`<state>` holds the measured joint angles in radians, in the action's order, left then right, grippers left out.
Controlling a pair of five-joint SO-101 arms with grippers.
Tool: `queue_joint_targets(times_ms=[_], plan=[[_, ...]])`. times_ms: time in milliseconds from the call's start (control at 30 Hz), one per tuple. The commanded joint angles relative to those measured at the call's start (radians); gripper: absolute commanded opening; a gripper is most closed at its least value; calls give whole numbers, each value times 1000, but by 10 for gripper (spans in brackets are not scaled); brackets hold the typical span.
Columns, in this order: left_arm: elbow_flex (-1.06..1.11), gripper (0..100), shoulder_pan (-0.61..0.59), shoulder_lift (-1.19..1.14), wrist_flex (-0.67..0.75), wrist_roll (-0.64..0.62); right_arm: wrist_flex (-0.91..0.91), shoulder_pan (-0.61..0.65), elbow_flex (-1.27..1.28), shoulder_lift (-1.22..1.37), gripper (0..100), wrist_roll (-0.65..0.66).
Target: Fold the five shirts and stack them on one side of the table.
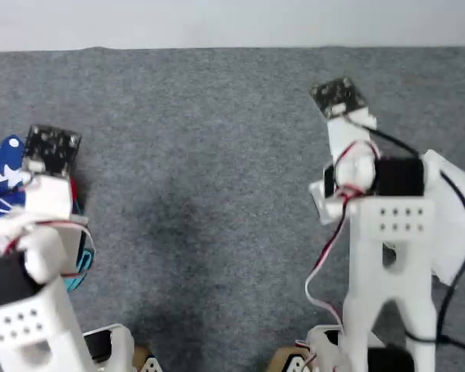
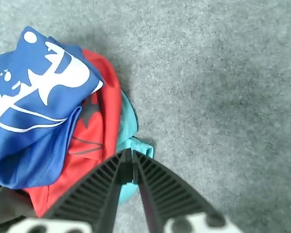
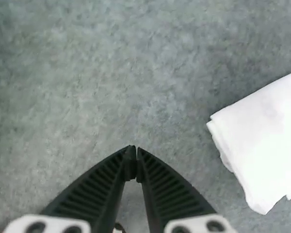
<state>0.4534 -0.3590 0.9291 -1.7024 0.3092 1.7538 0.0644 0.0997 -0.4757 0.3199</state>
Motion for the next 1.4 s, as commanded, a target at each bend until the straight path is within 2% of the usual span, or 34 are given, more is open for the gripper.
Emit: queue_joint_targets(times_ms=[0,133,300,433,533,767,900,1067,1200,1367], plan=[[97,7,-5,101,41,-11,41,4,86,-113,9,12],[185,7,-8,127,48,-12,41,4,203,-160,9,14],[203,8,-8,126,14,-12,42,4,224,-179,9,46],[166,9,-8,117,17,-12,44,2,226,-186,9,77],[124,32,-18,23,14,-12,44,2,226,-183,9,77],[-166,34,-199,-402,14,-3,42,1,279,-177,9,77],[-334,37,-258,-605,14,74,42,1,325,-177,9,77],[-467,150,-265,-772,14,186,41,1,364,-177,9,77],[-565,235,-267,-848,20,193,41,1,377,-176,10,77],[-719,281,-267,-910,32,222,41,1,377,-176,10,77]])
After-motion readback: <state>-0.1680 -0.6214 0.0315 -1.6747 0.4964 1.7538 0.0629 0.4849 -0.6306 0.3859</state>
